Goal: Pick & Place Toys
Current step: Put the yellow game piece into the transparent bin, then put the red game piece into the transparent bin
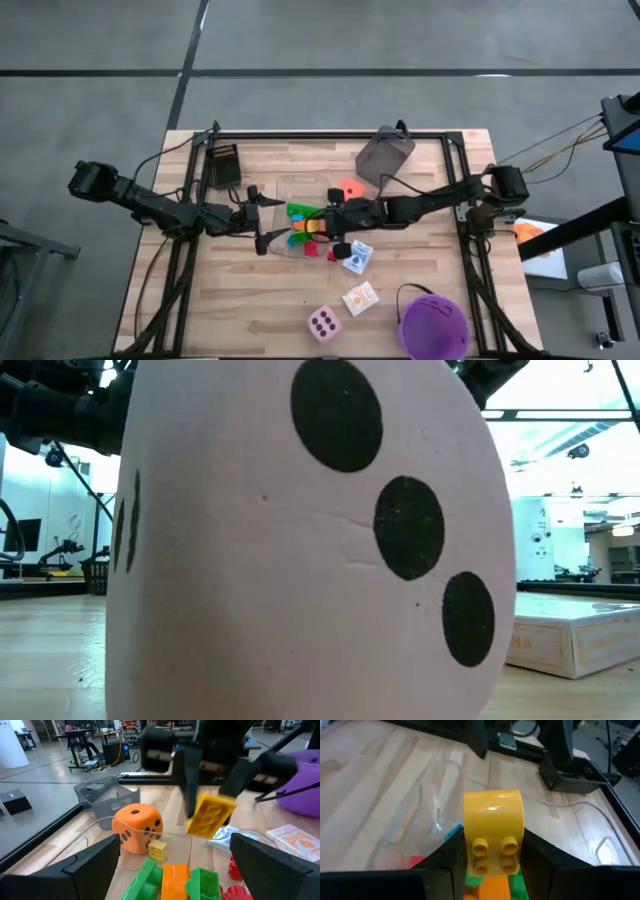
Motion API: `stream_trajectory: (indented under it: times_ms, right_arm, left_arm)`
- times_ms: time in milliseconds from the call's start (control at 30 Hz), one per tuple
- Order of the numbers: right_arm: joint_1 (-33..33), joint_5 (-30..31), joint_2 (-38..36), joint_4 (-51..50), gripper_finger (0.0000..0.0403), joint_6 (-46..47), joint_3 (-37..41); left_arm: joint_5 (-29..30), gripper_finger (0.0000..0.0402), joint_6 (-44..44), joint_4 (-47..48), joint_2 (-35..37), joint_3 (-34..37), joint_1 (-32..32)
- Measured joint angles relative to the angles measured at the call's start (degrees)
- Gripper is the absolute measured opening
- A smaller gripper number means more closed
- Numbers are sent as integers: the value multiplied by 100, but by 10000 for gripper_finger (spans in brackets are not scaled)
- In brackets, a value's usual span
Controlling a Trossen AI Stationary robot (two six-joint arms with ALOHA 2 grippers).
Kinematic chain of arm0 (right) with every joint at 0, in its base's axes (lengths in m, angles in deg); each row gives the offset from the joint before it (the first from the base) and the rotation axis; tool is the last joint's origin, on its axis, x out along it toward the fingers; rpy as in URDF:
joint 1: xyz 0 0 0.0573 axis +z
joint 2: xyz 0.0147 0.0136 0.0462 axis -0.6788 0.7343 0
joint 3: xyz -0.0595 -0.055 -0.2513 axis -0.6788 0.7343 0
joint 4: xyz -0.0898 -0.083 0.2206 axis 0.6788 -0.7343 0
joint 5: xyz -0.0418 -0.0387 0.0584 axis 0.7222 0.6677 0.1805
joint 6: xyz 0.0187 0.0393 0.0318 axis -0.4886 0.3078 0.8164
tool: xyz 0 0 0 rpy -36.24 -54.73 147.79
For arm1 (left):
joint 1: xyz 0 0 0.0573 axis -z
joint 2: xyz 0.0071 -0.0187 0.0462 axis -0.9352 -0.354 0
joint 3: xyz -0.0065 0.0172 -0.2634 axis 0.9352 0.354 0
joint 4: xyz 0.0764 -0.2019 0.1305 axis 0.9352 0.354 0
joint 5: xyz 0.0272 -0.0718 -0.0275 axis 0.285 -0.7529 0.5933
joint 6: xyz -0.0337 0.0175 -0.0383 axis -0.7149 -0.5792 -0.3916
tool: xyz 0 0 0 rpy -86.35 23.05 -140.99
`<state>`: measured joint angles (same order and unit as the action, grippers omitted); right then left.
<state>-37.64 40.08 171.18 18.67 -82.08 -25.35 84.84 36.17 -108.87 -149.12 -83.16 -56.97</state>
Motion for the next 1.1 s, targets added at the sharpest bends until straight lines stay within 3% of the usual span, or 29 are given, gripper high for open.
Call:
stream_trajectory:
  times_ms: [200, 433, 567, 1100]
  right_arm:
    - [-121, 0, 344, 119, 143, 91, -162]
    - [-123, 11, 408, 121, 324, 268, -241]
    - [-123, 21, 378, 119, 379, 282, -241]
    - [277, 208, 50, 69, 393, 542, -229]
  left_arm:
    - [1, 377, 10, 2, 0, 0, 0]
    - [1, 377, 10, 33, 0, 0, 1]
    - [1, 377, 9, 39, 0, 0, 0]
    - [2, 376, 9, 59, -4, 0, 0]
